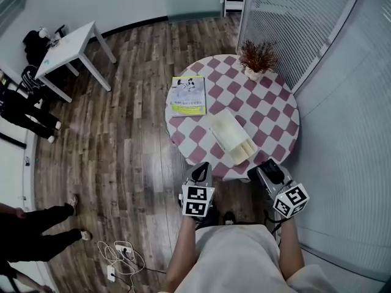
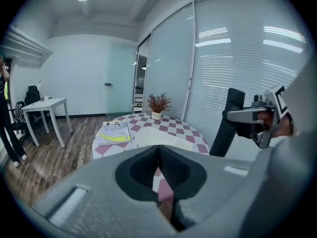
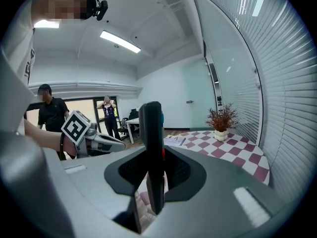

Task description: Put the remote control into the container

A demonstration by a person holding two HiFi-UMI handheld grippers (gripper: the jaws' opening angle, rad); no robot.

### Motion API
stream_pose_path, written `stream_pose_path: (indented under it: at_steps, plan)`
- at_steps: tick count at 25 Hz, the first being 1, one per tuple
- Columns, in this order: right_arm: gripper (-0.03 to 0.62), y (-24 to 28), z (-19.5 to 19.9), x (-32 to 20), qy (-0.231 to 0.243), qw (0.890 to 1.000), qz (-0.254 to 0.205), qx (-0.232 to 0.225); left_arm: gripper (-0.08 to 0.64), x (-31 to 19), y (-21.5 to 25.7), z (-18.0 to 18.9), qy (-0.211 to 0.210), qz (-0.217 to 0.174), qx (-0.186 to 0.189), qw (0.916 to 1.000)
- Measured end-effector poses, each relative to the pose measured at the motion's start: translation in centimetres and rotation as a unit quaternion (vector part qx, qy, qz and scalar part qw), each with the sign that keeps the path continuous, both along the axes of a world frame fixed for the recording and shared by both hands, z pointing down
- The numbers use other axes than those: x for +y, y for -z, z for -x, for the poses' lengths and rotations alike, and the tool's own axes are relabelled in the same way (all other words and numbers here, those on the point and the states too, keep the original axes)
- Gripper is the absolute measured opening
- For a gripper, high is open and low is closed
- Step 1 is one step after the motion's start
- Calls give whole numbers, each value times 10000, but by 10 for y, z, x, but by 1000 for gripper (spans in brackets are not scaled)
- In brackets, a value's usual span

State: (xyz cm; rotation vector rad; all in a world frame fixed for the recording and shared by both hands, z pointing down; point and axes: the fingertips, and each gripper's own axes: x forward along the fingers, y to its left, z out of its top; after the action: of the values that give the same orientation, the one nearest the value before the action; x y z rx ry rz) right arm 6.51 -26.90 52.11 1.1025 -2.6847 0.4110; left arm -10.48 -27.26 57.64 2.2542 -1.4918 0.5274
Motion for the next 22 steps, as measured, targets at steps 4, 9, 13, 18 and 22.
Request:
stream_pose_path:
  at_steps: [4,9,13,18,22]
  plan:
    - [81,0,11,-6,-112,9999,-84,46,6,-6,-6,10,-178,38,36,9998]
    - [81,1,23,-16,-239,9995,-211,34,6,-10,-14,24,-396,124,-147,9990]
    - [80,-3,25,-20,-359,9991,-212,8,6,-11,-16,32,-350,158,-93,9992]
    - [81,-4,23,-25,-460,9987,-232,36,6,-15,-16,26,-467,114,-3,9988]
    - [80,-3,22,-29,-448,9986,-266,64,6,-16,-18,21,-506,137,88,9986]
